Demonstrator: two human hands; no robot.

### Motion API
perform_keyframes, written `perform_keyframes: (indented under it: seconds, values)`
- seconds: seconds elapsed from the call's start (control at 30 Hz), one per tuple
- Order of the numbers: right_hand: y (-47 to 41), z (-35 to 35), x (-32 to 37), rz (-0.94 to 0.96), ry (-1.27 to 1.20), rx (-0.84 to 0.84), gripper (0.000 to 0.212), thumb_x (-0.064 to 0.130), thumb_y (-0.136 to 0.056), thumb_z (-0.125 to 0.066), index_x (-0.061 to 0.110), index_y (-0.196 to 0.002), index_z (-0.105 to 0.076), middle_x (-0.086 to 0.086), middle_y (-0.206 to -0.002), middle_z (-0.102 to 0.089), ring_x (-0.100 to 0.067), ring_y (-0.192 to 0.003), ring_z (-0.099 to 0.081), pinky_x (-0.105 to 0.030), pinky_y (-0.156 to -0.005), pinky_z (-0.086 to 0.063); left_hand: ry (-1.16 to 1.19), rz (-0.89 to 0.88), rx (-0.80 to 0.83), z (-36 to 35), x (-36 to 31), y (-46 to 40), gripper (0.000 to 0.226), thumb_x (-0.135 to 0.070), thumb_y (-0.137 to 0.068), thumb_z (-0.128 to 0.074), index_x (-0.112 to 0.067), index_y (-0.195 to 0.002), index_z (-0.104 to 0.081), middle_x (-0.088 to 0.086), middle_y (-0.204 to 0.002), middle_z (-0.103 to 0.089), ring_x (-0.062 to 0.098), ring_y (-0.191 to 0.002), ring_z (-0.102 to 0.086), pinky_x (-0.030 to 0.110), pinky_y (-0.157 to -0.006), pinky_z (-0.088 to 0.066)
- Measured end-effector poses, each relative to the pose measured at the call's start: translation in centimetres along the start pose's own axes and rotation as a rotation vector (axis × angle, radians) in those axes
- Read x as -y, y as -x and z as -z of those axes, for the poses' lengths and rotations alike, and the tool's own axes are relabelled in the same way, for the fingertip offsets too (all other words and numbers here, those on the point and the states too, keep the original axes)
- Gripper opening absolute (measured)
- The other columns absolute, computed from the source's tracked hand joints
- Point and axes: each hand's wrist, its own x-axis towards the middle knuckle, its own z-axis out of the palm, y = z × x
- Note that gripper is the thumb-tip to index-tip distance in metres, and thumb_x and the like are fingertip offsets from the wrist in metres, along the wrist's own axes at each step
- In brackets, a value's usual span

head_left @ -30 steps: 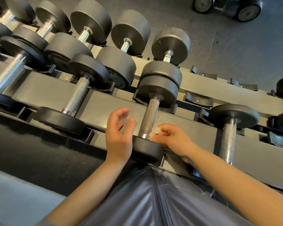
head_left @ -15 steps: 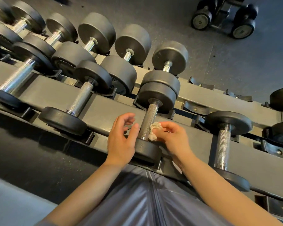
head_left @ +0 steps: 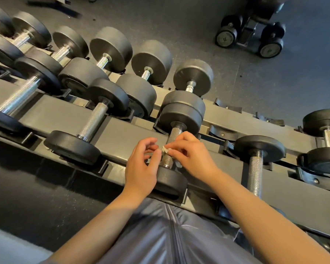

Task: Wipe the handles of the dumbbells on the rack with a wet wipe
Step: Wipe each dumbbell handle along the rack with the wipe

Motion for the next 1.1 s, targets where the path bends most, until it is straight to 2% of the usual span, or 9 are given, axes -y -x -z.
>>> perform_keyframes:
  seconds: [0.07, 0.17, 0.33, 0.4, 0.53, 0.77, 0.87, 0.93, 1.1]
  values:
    - [-1.3, 0.0, -0.4, 0.033, 0.124, -0.129, 0.016, 0.011, -0.086, -0.067, 0.01, -0.101, -0.073, -0.001, -0.093, -0.055, -0.002, -0.077, -0.049, -0.015, -0.073, -0.043, -0.005, -0.008, 0.017, 0.0, 0.0, -0.1, 0.02, -0.038, -0.088, -0.049, -0.044, -0.107, -0.049, -0.012, -0.105, -0.059, -0.002, -0.098, -0.056, 0.005, -0.079, -0.042]
    - [-3.4, 0.0, -0.9, 0.047, 0.4, -0.261, 0.016, 0.004, -0.078, -0.073, 0.005, -0.094, -0.072, -0.01, -0.089, -0.056, -0.019, -0.067, -0.056, -0.028, -0.056, -0.05, -0.012, 0.005, 0.022, 0.2, 0.1, -0.3, 0.02, -0.039, -0.087, -0.046, -0.045, -0.107, -0.048, -0.015, -0.106, -0.058, -0.005, -0.099, -0.054, 0.003, -0.078, -0.039]
    - [-3.4, -0.3, -0.9, 0.14, 0.769, -0.121, 0.047, 0.0, -0.06, -0.081, 0.002, -0.104, -0.064, -0.014, -0.094, -0.057, -0.027, -0.073, -0.06, -0.031, -0.047, -0.05, 0.001, -0.003, 0.02, 0.0, 0.1, -0.3, 0.021, -0.038, -0.088, -0.045, -0.046, -0.107, -0.046, -0.018, -0.106, -0.056, -0.01, -0.099, -0.052, 0.001, -0.077, -0.038]
    - [-3.1, 0.8, -1.3, 0.192, 0.809, -0.085, 0.051, -0.001, -0.059, -0.08, 0.003, -0.107, -0.064, -0.012, -0.089, -0.057, -0.025, -0.067, -0.058, -0.027, -0.043, -0.042, 0.004, -0.005, 0.025, 0.0, 0.0, -0.2, 0.022, -0.038, -0.088, -0.045, -0.045, -0.108, -0.046, -0.018, -0.107, -0.055, -0.009, -0.1, -0.052, 0.001, -0.078, -0.038]
    - [-3.7, 1.9, -0.7, 0.174, 0.879, -0.038, 0.037, -0.003, -0.055, -0.083, 0.007, -0.084, -0.063, -0.009, -0.071, -0.054, -0.022, -0.047, -0.05, -0.021, -0.039, -0.026, -0.008, -0.008, 0.019, 0.1, 0.2, -0.2, 0.02, -0.037, -0.089, -0.045, -0.047, -0.106, -0.046, -0.018, -0.108, -0.056, -0.006, -0.102, -0.053, 0.002, -0.079, -0.039]
    - [-5.3, 1.5, 0.9, 0.242, 1.102, 0.054, 0.027, 0.009, -0.053, -0.084, 0.01, -0.069, -0.063, -0.008, -0.073, -0.054, -0.02, -0.045, -0.046, -0.021, -0.036, -0.023, -0.022, 0.002, 0.035, 0.0, 0.3, -0.1, 0.022, -0.038, -0.088, -0.046, -0.045, -0.109, -0.047, -0.014, -0.11, -0.056, -0.001, -0.105, -0.053, 0.005, -0.081, -0.04]
    - [-6.3, 0.6, 1.5, 0.275, 1.205, 0.093, 0.024, 0.017, -0.051, -0.084, 0.015, -0.065, -0.065, -0.004, -0.071, -0.054, -0.017, -0.044, -0.047, -0.023, -0.039, -0.021, -0.037, -0.002, 0.026, 0.1, 0.4, -0.3, 0.025, -0.049, -0.085, -0.043, -0.045, -0.109, -0.048, -0.014, -0.109, -0.057, -0.001, -0.104, -0.054, 0.008, -0.081, -0.042]
    - [-6.2, 0.4, 1.1, 0.265, 1.185, 0.063, 0.025, 0.017, -0.052, -0.084, 0.014, -0.068, -0.065, -0.004, -0.069, -0.053, -0.017, -0.041, -0.047, -0.022, -0.038, -0.021, -0.045, 0.004, 0.012, 0.0, 0.5, -0.2, 0.032, -0.053, -0.083, -0.041, -0.041, -0.111, -0.049, -0.015, -0.108, -0.057, -0.001, -0.103, -0.054, 0.013, -0.082, -0.043]
    - [-4.6, 1.0, -0.4, 0.18, 1.073, -0.047, 0.031, 0.006, -0.054, -0.083, 0.007, -0.075, -0.06, -0.008, -0.068, -0.051, -0.018, -0.035, -0.045, -0.019, -0.034, -0.026, -0.046, 0.022, 0.023, 0.0, 0.2, -0.3, 0.024, -0.041, -0.086, -0.046, -0.043, -0.11, -0.047, -0.016, -0.107, -0.056, -0.002, -0.103, -0.053, 0.015, -0.082, -0.043]
